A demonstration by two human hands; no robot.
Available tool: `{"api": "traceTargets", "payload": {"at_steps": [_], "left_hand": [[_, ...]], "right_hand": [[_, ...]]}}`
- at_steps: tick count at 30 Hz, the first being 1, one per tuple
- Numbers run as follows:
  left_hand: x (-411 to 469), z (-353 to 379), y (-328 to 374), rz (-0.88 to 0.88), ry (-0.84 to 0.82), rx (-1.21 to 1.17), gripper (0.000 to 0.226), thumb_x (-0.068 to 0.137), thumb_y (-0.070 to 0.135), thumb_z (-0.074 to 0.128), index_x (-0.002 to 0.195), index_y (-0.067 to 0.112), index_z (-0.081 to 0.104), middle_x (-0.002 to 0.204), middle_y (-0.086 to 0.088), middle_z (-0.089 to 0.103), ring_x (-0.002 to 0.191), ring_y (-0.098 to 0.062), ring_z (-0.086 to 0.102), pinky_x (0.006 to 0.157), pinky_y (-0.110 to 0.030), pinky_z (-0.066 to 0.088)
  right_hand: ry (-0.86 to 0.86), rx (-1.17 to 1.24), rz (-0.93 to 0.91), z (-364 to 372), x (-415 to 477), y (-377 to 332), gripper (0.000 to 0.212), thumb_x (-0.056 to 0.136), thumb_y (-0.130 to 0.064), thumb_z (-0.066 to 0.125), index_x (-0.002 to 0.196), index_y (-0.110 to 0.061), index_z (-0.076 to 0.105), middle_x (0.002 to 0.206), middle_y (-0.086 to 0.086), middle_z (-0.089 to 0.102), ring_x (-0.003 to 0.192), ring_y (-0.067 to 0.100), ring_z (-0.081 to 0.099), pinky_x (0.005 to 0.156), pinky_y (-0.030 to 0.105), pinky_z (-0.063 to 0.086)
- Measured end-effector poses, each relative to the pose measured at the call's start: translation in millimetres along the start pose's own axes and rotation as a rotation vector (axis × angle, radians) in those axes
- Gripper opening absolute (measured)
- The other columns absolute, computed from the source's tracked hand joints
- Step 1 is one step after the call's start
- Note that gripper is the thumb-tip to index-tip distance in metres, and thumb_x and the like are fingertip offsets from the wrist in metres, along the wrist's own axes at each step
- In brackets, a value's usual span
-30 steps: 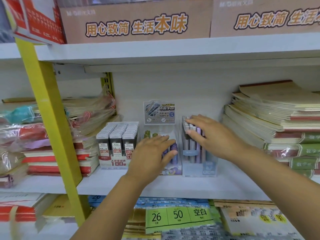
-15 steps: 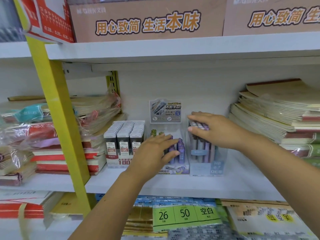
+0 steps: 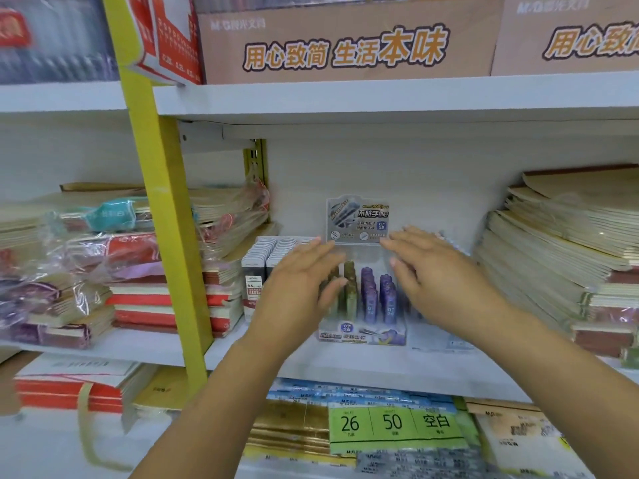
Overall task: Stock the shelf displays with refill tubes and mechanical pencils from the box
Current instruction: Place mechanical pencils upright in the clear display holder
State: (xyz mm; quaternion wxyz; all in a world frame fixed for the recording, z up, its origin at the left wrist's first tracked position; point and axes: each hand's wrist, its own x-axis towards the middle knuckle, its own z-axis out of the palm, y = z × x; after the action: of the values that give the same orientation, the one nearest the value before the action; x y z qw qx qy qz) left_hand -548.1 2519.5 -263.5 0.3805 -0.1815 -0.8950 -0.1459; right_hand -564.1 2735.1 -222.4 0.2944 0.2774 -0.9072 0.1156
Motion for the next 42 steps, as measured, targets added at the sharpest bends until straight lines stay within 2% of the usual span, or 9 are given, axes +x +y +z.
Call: {"api": "traceTargets", "payload": {"at_steps": [3, 6, 10, 14, 18, 27, 33, 37, 42], "left_hand": [[1, -17, -21, -0.069, 0.022, 0.128, 0.049, 0.094, 0.034, 0.066, 0.138, 0.014, 0.057, 0.148, -0.008, 0.051, 0.144, -0.026, 0.039, 0.119, -0.041, 0.022], [-2, -19, -39, -0.15, -0.074, 0.19, 0.058, 0.097, 0.045, 0.054, 0.148, 0.02, 0.043, 0.16, -0.002, 0.035, 0.15, -0.02, 0.024, 0.12, -0.034, 0.01], [-10, -14, -53, -0.159, -0.131, 0.192, 0.054, 0.101, 0.046, 0.048, 0.151, 0.029, 0.037, 0.159, 0.004, 0.037, 0.146, -0.015, 0.031, 0.121, -0.031, 0.009], [-6, -21, -58, -0.144, -0.094, 0.129, 0.05, 0.1, 0.04, 0.054, 0.147, 0.027, 0.046, 0.152, 0.004, 0.047, 0.142, -0.016, 0.039, 0.117, -0.03, 0.022], [-1, -24, -64, -0.217, -0.098, 0.056, 0.056, 0.099, 0.037, 0.056, 0.15, 0.018, 0.041, 0.157, -0.004, 0.04, 0.148, -0.019, 0.028, 0.118, -0.03, 0.02], [6, -20, -75, -0.214, -0.204, 0.06, 0.056, 0.098, 0.031, 0.06, 0.149, 0.015, 0.042, 0.155, -0.006, 0.043, 0.145, -0.019, 0.033, 0.115, -0.022, 0.016], [10, -17, -77, -0.233, -0.266, 0.088, 0.062, 0.099, 0.036, 0.057, 0.153, 0.017, 0.035, 0.16, -0.004, 0.034, 0.15, -0.019, 0.022, 0.122, -0.031, 0.015], [12, -17, -77, -0.223, -0.256, 0.074, 0.058, 0.098, 0.033, 0.059, 0.151, 0.02, 0.039, 0.157, -0.002, 0.041, 0.147, -0.019, 0.028, 0.12, -0.03, 0.019], [4, -18, -73, -0.164, -0.197, 0.108, 0.06, 0.098, 0.04, 0.056, 0.152, 0.024, 0.036, 0.162, 0.001, 0.031, 0.153, -0.017, 0.012, 0.123, -0.036, 0.006]], "right_hand": [[-0.212, 0.049, -0.035, 31, 8, -29, 0.054, 0.103, -0.037, 0.029, 0.153, -0.019, 0.019, 0.162, 0.0, 0.013, 0.149, 0.013, 0.002, 0.11, 0.021, -0.005], [-0.325, 0.0, 0.026, 58, 7, -40, 0.06, 0.103, -0.043, 0.022, 0.154, -0.019, 0.003, 0.163, 0.002, -0.002, 0.149, 0.018, -0.005, 0.115, 0.028, -0.005], [-0.271, -0.09, 0.061, 74, 1, -40, 0.054, 0.103, -0.042, 0.024, 0.152, -0.02, 0.018, 0.162, 0.001, 0.012, 0.148, 0.019, 0.011, 0.119, 0.034, 0.009], [-0.22, 0.012, 0.082, 63, 22, -45, 0.052, 0.101, -0.045, 0.031, 0.149, -0.026, 0.028, 0.155, -0.003, 0.032, 0.141, 0.018, 0.03, 0.109, 0.031, 0.028], [-0.259, 0.21, -0.027, 61, 59, -59, 0.061, 0.1, -0.05, 0.031, 0.154, -0.03, 0.011, 0.162, -0.01, 0.004, 0.148, 0.007, 0.002, 0.114, 0.026, 0.003], [-0.246, 0.187, -0.092, 83, 82, -64, 0.056, 0.098, -0.048, 0.036, 0.15, -0.027, 0.03, 0.158, -0.008, 0.025, 0.146, 0.009, 0.017, 0.116, 0.028, 0.015], [-0.377, 0.259, -0.071, 92, 95, -51, 0.062, 0.097, -0.056, 0.03, 0.153, -0.03, 0.019, 0.161, -0.01, 0.012, 0.147, 0.004, 0.002, 0.113, 0.023, 0.003], [-0.391, 0.247, -0.079, 87, 94, -51, 0.062, 0.097, -0.057, 0.029, 0.153, -0.031, 0.019, 0.161, -0.01, 0.013, 0.147, 0.003, 0.002, 0.114, 0.023, 0.004], [-0.382, 0.149, -0.042, 61, 64, -37, 0.065, 0.093, -0.066, 0.023, 0.151, -0.043, 0.006, 0.161, -0.014, 0.007, 0.148, 0.01, 0.002, 0.117, 0.033, 0.009]]}}
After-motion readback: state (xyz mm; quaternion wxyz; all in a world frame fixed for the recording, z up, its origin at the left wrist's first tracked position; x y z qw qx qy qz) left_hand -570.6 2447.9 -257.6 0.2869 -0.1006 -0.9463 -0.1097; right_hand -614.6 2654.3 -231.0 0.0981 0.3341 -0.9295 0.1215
